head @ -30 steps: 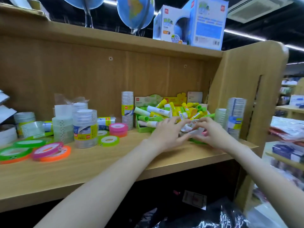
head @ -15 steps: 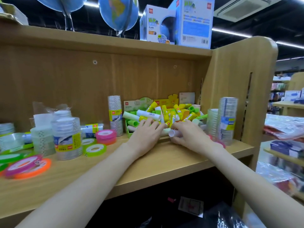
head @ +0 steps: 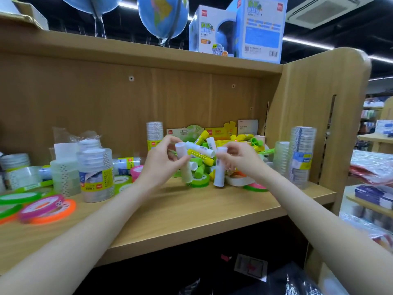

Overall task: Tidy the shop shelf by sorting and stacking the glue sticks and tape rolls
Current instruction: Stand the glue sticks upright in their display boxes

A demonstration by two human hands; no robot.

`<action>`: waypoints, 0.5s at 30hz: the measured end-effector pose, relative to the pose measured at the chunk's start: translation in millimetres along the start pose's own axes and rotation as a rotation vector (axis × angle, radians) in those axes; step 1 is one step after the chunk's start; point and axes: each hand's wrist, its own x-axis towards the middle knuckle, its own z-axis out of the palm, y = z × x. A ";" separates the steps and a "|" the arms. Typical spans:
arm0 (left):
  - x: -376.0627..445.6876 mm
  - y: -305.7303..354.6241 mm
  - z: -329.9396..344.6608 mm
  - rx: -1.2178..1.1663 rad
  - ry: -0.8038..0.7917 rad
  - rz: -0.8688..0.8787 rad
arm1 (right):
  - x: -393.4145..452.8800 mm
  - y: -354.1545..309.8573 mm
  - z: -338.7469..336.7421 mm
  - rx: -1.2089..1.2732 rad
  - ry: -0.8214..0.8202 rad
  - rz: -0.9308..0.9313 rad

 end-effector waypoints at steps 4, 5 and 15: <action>-3.4 -8.6 -10.5 0.079 -0.048 -0.050 | 2.9 1.6 11.0 -0.200 0.042 -0.021; -4.9 -10.7 -11.1 0.106 -0.081 -0.070 | 4.4 2.1 11.4 -0.229 0.051 -0.021; 6.2 -13.6 -3.3 0.305 -0.181 -0.067 | -14.5 -9.3 13.2 -0.484 0.086 -0.344</action>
